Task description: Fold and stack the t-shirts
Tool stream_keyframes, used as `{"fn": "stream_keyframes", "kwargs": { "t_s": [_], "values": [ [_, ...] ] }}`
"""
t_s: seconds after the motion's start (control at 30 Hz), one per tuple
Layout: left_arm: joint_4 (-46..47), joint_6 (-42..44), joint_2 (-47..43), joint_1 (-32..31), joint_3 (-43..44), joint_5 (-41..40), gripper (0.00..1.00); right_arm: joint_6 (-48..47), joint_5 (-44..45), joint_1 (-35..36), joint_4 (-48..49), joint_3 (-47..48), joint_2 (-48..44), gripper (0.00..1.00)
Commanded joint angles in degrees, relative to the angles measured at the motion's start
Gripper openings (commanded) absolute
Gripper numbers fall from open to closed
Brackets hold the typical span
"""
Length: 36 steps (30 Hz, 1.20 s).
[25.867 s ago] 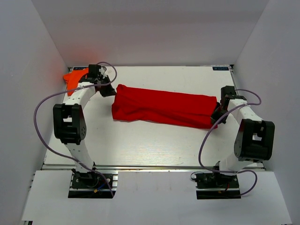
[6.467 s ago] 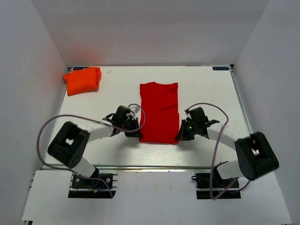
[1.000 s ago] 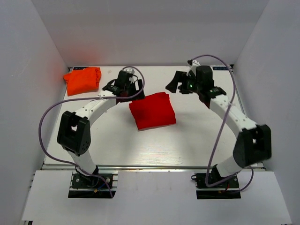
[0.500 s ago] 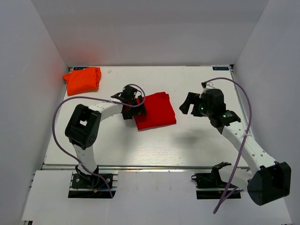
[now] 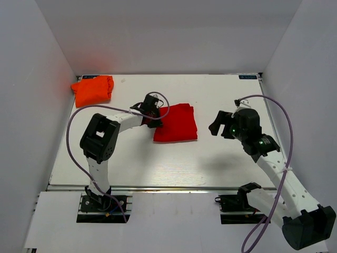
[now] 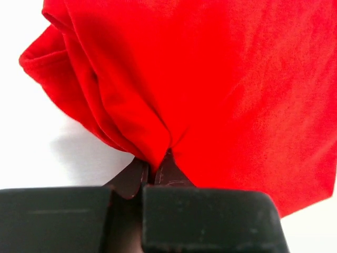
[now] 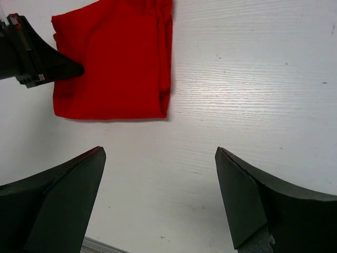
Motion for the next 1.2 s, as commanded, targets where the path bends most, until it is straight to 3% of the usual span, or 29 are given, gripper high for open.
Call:
{"fn": "stream_keyframes", "kwargs": {
  "t_s": [0.0,0.1,0.2,0.43,0.6,0.97,1.07,1.17],
  "values": [
    [-4.81,12.82,-0.02,-0.36,2.95,-7.46,0.00,-1.22,4.73,-0.30,-2.40,-0.88,-3.15,0.90],
    [-6.39,21.53,-2.84,1.74,6.20,-6.77,0.00,-1.40,5.79,-0.30,-2.57,-2.20,-4.39,0.90],
    [-9.82,29.96,-6.27,1.75,10.77,-11.41,0.00,-0.88,6.67,-0.30,-2.57,-3.25,-5.88,0.90],
    [-15.35,42.91,-8.12,4.64,22.98,-14.68,0.00,-0.70,7.37,-0.30,-3.45,-3.08,-5.53,0.90],
    [-23.97,48.63,-3.38,7.02,33.88,-16.87,0.00,-0.61,9.48,-0.21,-4.50,-2.21,-5.01,0.90],
    [-23.36,60.32,3.74,17.29,48.21,-15.56,0.00,-0.26,10.01,-0.30,-6.62,2.01,-0.18,0.90],
    [-24.76,61.47,8.22,20.19,55.66,-16.96,0.00,-0.17,9.66,-0.21,-6.62,2.81,1.93,0.90],
    [-24.16,62.18,10.33,23.01,57.18,-16.96,0.00,-0.08,9.13,-0.30,-7.32,4.21,3.95,0.90]
  ]
}}
